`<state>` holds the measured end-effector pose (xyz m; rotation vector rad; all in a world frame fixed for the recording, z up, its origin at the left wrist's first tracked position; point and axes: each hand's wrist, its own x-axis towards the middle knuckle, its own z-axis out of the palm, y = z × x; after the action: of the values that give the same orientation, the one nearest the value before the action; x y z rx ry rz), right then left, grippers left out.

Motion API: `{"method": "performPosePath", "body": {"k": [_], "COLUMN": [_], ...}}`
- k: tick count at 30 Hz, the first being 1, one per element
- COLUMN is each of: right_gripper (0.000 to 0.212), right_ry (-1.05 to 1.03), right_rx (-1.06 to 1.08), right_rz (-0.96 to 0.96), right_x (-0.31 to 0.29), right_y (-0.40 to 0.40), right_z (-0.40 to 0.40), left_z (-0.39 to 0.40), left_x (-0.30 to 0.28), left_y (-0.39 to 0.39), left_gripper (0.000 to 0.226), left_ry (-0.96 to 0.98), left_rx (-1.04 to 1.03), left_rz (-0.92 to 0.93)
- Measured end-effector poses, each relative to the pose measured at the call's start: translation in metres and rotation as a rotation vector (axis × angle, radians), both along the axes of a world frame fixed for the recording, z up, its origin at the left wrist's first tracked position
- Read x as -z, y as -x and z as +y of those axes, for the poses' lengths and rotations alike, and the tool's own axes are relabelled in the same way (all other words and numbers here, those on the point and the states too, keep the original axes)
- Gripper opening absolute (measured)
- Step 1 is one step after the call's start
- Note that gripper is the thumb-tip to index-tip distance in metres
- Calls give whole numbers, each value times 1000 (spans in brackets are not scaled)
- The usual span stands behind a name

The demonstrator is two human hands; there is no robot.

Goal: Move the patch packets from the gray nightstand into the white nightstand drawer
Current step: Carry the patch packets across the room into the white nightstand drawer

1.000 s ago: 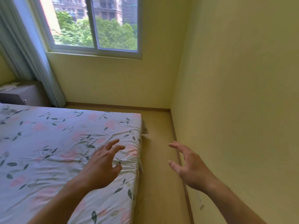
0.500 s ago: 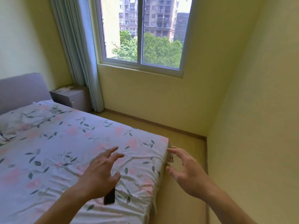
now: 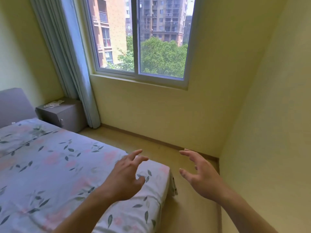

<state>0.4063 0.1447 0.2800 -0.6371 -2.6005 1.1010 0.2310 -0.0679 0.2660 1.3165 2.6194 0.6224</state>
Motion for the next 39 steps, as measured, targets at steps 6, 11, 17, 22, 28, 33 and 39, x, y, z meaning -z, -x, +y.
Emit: {"method": "performPosePath", "body": {"k": [6,11,17,22,28,33,39], "right_gripper": [60,61,59,57,57,55,54], "right_ry": [11,9,18,-5,-71,-61,34], "right_rx": [-104,-217,-382,-469,-516,-505,-499], "right_rz": [-13,-15,3,20,16,6,-4], "right_x": [7,-15,-29,-23,-19,-17,-7], "right_y": [57,120,207,286,397,478,576], "right_z": [134,227,288,340,416,490,556], "left_z": [113,179,214,247,314,397,484], "left_x": [-3,-19,-26,-16,8,13,8], "left_y": [43,73,119,179,284,372,457], "left_gripper": [58,58,58,59,57,57,57], "left_ry": [1,-39,-29,-32,-72,-118,-148], "left_rx": [-119,-261,-446,-567,-661,-626,-582], "left_rz": [-4,3,4,12,-20,-52,-62]}}
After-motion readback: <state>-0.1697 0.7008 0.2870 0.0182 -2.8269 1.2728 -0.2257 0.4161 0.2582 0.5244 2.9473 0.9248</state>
